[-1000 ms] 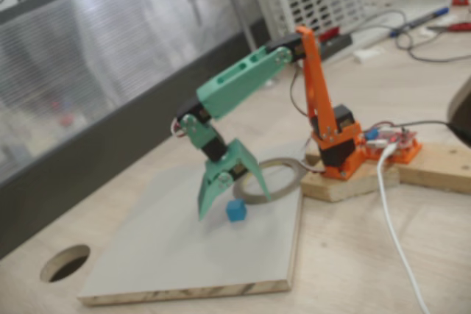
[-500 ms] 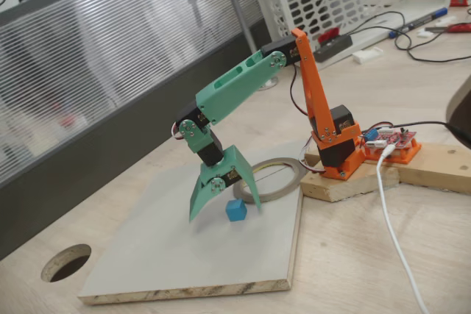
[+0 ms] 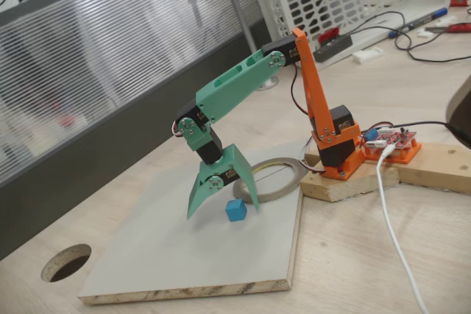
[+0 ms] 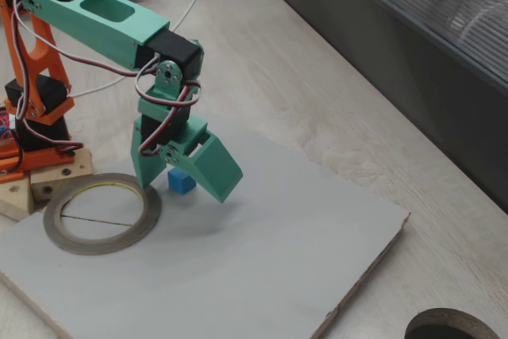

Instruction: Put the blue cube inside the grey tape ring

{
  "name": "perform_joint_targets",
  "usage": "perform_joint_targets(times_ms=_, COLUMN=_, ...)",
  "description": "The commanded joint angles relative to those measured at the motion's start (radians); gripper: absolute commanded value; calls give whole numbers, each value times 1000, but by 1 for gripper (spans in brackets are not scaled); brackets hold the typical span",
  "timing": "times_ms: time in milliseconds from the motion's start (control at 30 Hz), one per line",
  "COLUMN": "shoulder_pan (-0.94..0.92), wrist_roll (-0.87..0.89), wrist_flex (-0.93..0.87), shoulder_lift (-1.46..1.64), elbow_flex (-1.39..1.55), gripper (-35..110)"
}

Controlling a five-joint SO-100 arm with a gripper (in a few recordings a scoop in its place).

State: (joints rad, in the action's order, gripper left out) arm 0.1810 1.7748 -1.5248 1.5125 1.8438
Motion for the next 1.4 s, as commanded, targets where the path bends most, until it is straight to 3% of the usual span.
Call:
perform_joint_targets(times_ms=0, shoulder_pan=11, wrist_roll=8, wrist_flex=-8, shoulder_lift=6, elbow_flex=-3, gripper=98)
perform_joint_targets(times_ms=333, shoulder_pan=11, wrist_roll=15, wrist_flex=69, shoulder_lift=20, elbow_flex=-8, gripper=61)
perform_joint_targets(times_ms=767, shoulder_pan=12, wrist_roll=15, wrist_flex=138, shoulder_lift=23, elbow_flex=-11, gripper=42)
perform_joint_targets(times_ms=1200, shoulder_pan=12, wrist_roll=15, wrist_flex=138, shoulder_lift=26, elbow_flex=-14, gripper=11)
perform_joint_targets(times_ms=1367, shoulder_pan=8, wrist_roll=15, wrist_flex=132, shoulder_lift=28, elbow_flex=-14, gripper=7)
